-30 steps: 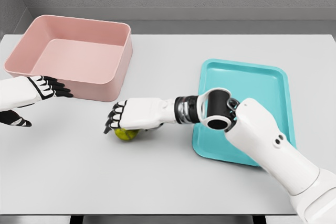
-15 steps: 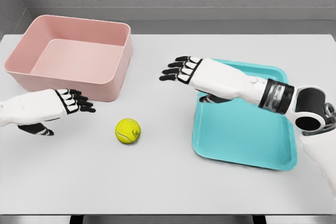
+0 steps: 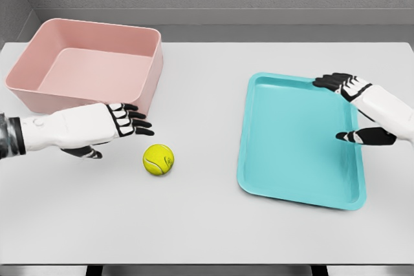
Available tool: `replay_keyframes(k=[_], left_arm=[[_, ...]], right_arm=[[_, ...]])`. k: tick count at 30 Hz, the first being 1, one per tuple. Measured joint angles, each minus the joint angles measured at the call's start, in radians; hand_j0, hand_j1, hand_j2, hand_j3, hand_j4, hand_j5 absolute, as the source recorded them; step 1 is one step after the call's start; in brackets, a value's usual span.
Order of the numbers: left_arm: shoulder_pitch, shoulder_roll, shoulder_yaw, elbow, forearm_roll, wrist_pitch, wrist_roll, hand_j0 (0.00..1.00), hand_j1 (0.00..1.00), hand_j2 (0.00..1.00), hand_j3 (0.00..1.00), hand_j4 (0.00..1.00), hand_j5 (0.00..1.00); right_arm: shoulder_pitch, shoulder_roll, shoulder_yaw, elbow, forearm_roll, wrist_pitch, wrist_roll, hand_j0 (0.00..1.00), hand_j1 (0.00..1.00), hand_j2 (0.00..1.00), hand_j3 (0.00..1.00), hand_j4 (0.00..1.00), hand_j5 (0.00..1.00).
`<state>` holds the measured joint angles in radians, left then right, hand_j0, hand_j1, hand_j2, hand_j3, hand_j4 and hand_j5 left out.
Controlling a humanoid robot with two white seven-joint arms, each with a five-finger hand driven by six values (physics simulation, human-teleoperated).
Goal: Put the tennis from the blue tray into the pink basket with both arms
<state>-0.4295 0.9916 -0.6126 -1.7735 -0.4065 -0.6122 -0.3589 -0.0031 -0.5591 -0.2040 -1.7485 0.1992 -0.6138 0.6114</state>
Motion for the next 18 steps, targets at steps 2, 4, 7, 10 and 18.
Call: replay_keyframes(k=[2, 4, 7, 10, 18], left_arm=[[-0.037, -0.018, -0.029, -0.001, -0.004, 0.000, -0.001, 1.00, 1.00, 1.00, 1.00, 1.00, 1.00], [-0.060, -0.035, -0.067, 0.000, -0.006, 0.000, -0.001, 1.00, 1.00, 1.00, 1.00, 1.00, 1.00], [-0.098, -0.051, -0.108, 0.002, -0.008, 0.000, -0.002, 1.00, 1.00, 1.00, 1.00, 1.00, 1.00], [-0.124, -0.066, -0.155, 0.004, -0.008, 0.000, -0.002, 1.00, 1.00, 1.00, 1.00, 1.00, 1.00], [-0.173, -0.090, -0.232, 0.031, -0.007, 0.000, -0.002, 1.00, 1.00, 1.00, 1.00, 1.00, 1.00]], right_arm=[[0.000, 0.003, -0.004, 0.001, -0.003, 0.000, 0.000, 1.00, 1.00, 1.00, 1.00, 1.00, 1.00], [0.000, 0.004, -0.006, 0.002, -0.005, 0.000, 0.000, 1.00, 1.00, 1.00, 1.00, 1.00, 1.00], [0.000, 0.005, -0.008, 0.004, -0.006, 0.000, 0.000, 1.00, 1.00, 1.00, 1.00, 1.00, 1.00], [0.000, 0.006, -0.008, 0.005, -0.006, 0.000, 0.000, 1.00, 1.00, 1.00, 1.00, 1.00, 1.00], [-0.002, 0.009, -0.009, 0.008, -0.006, 0.000, 0.000, 1.00, 1.00, 1.00, 1.00, 1.00, 1.00]])
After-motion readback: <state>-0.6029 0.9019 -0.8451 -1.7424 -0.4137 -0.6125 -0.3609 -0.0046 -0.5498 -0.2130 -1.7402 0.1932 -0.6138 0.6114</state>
